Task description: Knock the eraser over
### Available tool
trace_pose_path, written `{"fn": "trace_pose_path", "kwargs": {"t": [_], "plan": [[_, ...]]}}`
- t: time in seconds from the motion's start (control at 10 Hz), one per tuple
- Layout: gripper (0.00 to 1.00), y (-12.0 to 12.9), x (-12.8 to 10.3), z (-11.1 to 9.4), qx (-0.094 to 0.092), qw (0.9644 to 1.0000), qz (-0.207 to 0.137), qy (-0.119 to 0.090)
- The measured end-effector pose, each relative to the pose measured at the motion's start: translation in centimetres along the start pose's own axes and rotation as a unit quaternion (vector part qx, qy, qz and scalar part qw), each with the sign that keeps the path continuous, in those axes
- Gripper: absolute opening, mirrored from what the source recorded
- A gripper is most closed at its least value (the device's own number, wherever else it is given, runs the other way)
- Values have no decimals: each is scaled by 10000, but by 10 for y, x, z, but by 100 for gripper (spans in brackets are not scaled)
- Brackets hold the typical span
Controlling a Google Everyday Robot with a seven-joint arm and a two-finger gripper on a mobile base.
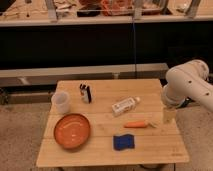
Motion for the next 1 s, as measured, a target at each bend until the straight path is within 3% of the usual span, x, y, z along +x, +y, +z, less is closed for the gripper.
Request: {"fn": "trace_pose_path", "kwargs": {"t": [0.2,0.4,0.6,1.0], "plan": [[80,-4,-4,0,36,10000,-50,30],[80,-16,-25,0,93,9998,-170,19],[80,-35,-61,-1,205,9990,-392,38],[80,-55,-90,0,314,9975,-632,47]]}}
